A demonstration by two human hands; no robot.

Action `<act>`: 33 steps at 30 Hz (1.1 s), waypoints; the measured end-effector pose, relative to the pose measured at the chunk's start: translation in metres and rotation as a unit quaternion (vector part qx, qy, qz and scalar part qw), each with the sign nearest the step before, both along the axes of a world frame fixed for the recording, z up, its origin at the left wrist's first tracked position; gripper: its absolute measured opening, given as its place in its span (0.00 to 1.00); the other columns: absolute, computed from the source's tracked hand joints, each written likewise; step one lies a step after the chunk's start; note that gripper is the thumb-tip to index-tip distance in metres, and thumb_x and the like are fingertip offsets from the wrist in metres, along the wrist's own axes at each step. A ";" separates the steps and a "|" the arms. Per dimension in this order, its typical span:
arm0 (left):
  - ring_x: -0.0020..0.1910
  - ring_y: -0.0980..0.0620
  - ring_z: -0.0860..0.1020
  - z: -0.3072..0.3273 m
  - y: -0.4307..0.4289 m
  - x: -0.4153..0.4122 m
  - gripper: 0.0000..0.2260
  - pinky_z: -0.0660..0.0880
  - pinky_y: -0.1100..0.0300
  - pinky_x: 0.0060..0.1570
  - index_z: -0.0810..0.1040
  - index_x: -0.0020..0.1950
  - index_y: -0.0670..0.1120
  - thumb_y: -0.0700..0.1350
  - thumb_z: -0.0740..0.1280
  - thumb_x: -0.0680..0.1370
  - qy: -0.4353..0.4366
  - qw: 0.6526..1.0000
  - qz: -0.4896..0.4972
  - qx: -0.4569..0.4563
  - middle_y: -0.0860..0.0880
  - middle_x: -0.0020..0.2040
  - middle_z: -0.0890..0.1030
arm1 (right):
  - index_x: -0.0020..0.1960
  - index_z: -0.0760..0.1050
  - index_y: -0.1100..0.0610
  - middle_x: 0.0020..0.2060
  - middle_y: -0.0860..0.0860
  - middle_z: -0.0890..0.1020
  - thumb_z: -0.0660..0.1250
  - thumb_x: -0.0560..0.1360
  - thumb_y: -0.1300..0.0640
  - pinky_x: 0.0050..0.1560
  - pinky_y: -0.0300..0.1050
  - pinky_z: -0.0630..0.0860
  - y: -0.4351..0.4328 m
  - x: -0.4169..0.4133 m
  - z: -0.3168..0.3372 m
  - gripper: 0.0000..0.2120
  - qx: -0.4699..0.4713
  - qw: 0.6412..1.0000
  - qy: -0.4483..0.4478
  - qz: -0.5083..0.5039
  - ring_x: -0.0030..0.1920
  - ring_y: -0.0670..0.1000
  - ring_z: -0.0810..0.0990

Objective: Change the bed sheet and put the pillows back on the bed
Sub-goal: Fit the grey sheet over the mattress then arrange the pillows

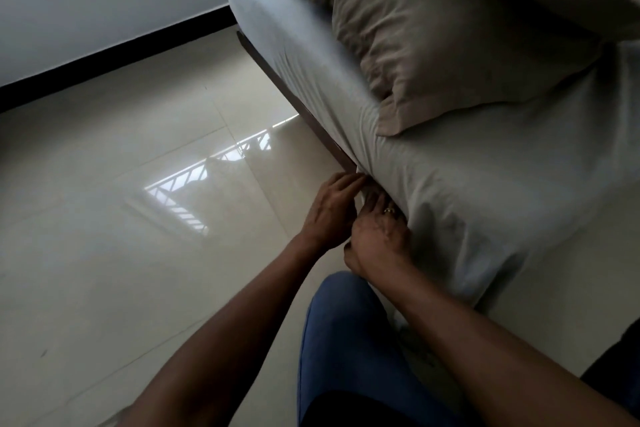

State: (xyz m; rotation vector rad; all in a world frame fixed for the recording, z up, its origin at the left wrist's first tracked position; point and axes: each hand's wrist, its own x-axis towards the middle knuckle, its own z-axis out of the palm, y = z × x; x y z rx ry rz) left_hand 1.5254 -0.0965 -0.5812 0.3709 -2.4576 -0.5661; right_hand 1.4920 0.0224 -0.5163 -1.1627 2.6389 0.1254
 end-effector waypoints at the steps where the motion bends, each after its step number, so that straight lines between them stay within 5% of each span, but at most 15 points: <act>1: 0.66 0.41 0.76 -0.002 -0.001 -0.003 0.20 0.74 0.49 0.65 0.78 0.68 0.38 0.35 0.64 0.76 -0.009 1.000 -0.005 -0.010 0.40 0.65 0.80 | 0.80 0.39 0.68 0.80 0.65 0.52 0.71 0.73 0.42 0.73 0.53 0.65 -0.004 0.000 -0.001 0.56 0.011 1.000 0.007 0.000 0.78 0.61 0.61; 4: 0.74 0.42 0.69 -0.005 -0.004 -0.008 0.21 0.67 0.48 0.70 0.75 0.72 0.44 0.52 0.57 0.84 -0.087 0.995 0.003 -0.043 0.44 0.72 0.75 | 0.79 0.38 0.69 0.80 0.66 0.49 0.70 0.74 0.44 0.75 0.56 0.62 -0.010 0.001 0.001 0.54 0.037 0.999 0.002 0.001 0.79 0.63 0.57; 8: 0.78 0.40 0.57 0.000 -0.007 -0.022 0.29 0.52 0.46 0.70 0.75 0.71 0.52 0.61 0.46 0.78 -0.232 0.972 0.029 -0.029 0.51 0.72 0.74 | 0.80 0.38 0.68 0.81 0.64 0.44 0.67 0.76 0.49 0.80 0.54 0.49 -0.005 0.004 0.001 0.50 0.018 0.999 -0.031 0.023 0.82 0.61 0.48; 12: 0.73 0.38 0.68 0.006 -0.020 -0.026 0.16 0.58 0.50 0.71 0.81 0.65 0.49 0.48 0.63 0.79 -0.171 0.982 -0.055 -0.054 0.49 0.65 0.80 | 0.81 0.42 0.64 0.81 0.61 0.50 0.67 0.76 0.52 0.78 0.51 0.58 -0.003 -0.008 0.001 0.46 -0.011 0.998 -0.049 0.031 0.80 0.59 0.56; 14: 0.71 0.46 0.74 0.011 -0.024 -0.005 0.21 0.69 0.54 0.71 0.80 0.67 0.45 0.34 0.66 0.75 -0.091 0.991 -0.096 -0.015 0.48 0.66 0.81 | 0.82 0.42 0.60 0.80 0.59 0.54 0.68 0.76 0.51 0.74 0.54 0.65 -0.009 -0.016 0.006 0.46 -0.030 0.996 -0.085 -0.021 0.78 0.59 0.61; 17: 0.61 0.46 0.82 0.016 -0.032 0.031 0.23 0.81 0.52 0.56 0.80 0.66 0.40 0.31 0.65 0.72 0.009 1.000 -0.024 -0.009 0.43 0.63 0.82 | 0.79 0.49 0.62 0.75 0.61 0.65 0.71 0.74 0.46 0.69 0.58 0.71 -0.028 -0.015 0.011 0.45 -0.049 0.993 -0.087 -0.069 0.73 0.61 0.69; 21: 0.70 0.41 0.74 0.031 -0.036 0.016 0.27 0.71 0.52 0.70 0.76 0.69 0.37 0.31 0.65 0.70 -0.058 0.996 -0.058 -0.045 0.39 0.67 0.79 | 0.79 0.46 0.66 0.75 0.64 0.62 0.70 0.75 0.43 0.71 0.60 0.68 -0.037 -0.006 0.011 0.49 -0.033 0.995 -0.050 -0.079 0.73 0.62 0.67; 24: 0.70 0.41 0.72 0.029 -0.041 -0.006 0.20 0.69 0.50 0.68 0.80 0.63 0.40 0.39 0.65 0.72 -0.143 0.984 -0.072 -0.083 0.42 0.64 0.81 | 0.80 0.46 0.67 0.77 0.65 0.60 0.66 0.77 0.47 0.73 0.59 0.67 -0.024 0.003 0.014 0.45 -0.059 0.996 -0.051 -0.049 0.75 0.62 0.65; 28: 0.71 0.42 0.71 0.015 -0.056 -0.017 0.20 0.63 0.46 0.71 0.80 0.64 0.46 0.52 0.56 0.80 -0.184 0.974 -0.072 -0.112 0.45 0.66 0.79 | 0.80 0.43 0.69 0.80 0.67 0.49 0.65 0.76 0.54 0.81 0.55 0.52 -0.026 0.015 0.012 0.44 -0.074 0.996 -0.035 0.046 0.81 0.62 0.50; 31: 0.72 0.43 0.72 0.019 -0.063 -0.017 0.19 0.67 0.51 0.73 0.79 0.67 0.42 0.38 0.63 0.76 -0.145 0.975 -0.138 -0.100 0.43 0.69 0.78 | 0.81 0.41 0.67 0.80 0.64 0.50 0.67 0.75 0.54 0.79 0.56 0.58 -0.038 -0.005 0.001 0.47 -0.048 0.998 -0.040 0.028 0.80 0.61 0.53; 33: 0.65 0.45 0.79 0.025 -0.069 -0.004 0.26 0.78 0.56 0.61 0.82 0.63 0.41 0.33 0.56 0.69 -0.094 0.987 -0.108 -0.079 0.43 0.65 0.81 | 0.81 0.40 0.65 0.80 0.62 0.53 0.68 0.75 0.53 0.76 0.54 0.65 -0.041 -0.017 -0.005 0.48 -0.046 0.997 -0.055 0.014 0.79 0.60 0.59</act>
